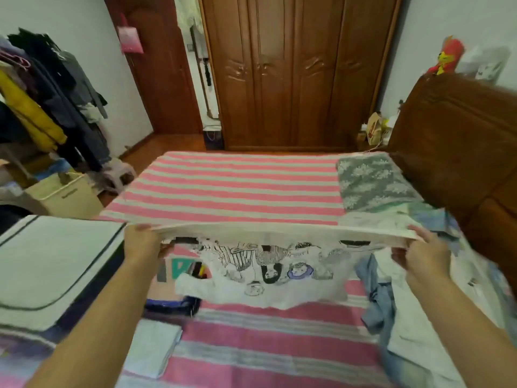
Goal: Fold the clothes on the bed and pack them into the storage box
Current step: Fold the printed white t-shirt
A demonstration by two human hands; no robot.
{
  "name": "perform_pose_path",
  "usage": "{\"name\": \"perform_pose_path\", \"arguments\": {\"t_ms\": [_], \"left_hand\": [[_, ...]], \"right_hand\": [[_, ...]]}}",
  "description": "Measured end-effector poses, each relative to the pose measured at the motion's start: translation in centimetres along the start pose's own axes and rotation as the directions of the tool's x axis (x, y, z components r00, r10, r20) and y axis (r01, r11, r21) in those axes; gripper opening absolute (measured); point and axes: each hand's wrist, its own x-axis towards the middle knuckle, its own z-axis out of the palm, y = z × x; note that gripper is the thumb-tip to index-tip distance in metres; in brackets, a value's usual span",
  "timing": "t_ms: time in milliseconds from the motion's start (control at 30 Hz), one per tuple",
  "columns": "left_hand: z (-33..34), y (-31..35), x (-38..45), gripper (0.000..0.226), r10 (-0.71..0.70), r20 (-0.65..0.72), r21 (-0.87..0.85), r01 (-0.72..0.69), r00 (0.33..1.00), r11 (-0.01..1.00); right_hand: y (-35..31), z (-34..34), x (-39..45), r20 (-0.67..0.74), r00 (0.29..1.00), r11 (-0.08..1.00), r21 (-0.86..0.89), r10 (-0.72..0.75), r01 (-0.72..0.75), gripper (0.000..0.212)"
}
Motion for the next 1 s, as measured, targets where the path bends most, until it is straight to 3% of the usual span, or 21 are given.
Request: {"name": "perform_pose_path", "arguments": {"t_ms": [100,200,300,367,433,500,600,700,767,833,1000], "left_hand": [[-3.3,-15.6,-3.1,0.029,-0.288,0.048,0.097,0.282,0.956,0.954],[-7.0,-26.9,-7.3,0.031,-0.502,0.098,0.220,0.473,0.859,0.853],[-9.7,-32.4,-9.8,0.024,-0.649,0.102,0.275,0.605,0.754,0.747],[-10.1,-33.1,-9.9,0.028,-0.683,0.124,0.302,0.628,0.720,0.717],[-8.5,-31.1,-9.0,0.028,-0.679,0.122,0.276,0.633,0.724,0.723],[-5.1,-27.6,-6.7,0.026,-0.647,0.153,0.218,0.613,0.747,0.759],[1.2,-19.1,0.3,0.035,-0.498,0.257,0.058,0.501,0.828,0.863],[6.2,-5.0,4.5,0.026,-0.196,0.343,-0.218,0.281,0.919,0.935],[7.5,5.0,5.1,0.018,-0.027,0.360,-0.513,0.222,0.933,0.829],[7.1,12.0,4.3,0.016,0.058,0.331,-0.669,0.191,0.942,0.719],[3.1,16.5,3.2,0.028,0.167,0.218,-0.720,0.043,0.962,0.693]], "right_hand": [[12.6,-7.4,-2.2,-0.028,0.989,0.969,-0.199,0.143,-0.146,0.037],[23.4,-16.2,-4.4,-0.091,0.911,0.786,-0.475,0.403,-0.395,0.051],[24.9,-19.8,-8.6,-0.138,0.847,0.679,-0.539,0.513,-0.499,0.048],[24.5,-19.5,-9.9,-0.142,0.761,0.666,-0.400,0.633,-0.629,0.032],[23.5,-17.2,-9.6,-0.100,0.681,0.638,-0.271,0.726,-0.721,0.020],[22.0,-14.3,-7.1,-0.040,0.660,0.645,-0.172,0.750,-0.744,0.016],[15.2,-6.7,-1.0,0.044,0.755,0.756,-0.022,0.654,-0.654,0.020],[3.3,1.0,3.8,0.195,0.889,0.880,0.163,0.416,-0.447,0.024],[-4.5,4.0,4.7,0.251,0.941,0.922,0.254,0.229,-0.292,0.028],[-10.6,5.3,3.6,0.260,0.960,0.923,0.336,0.099,-0.186,0.031],[-15.5,4.6,-1.6,0.274,0.960,0.877,0.471,-0.048,-0.091,0.032]]}}
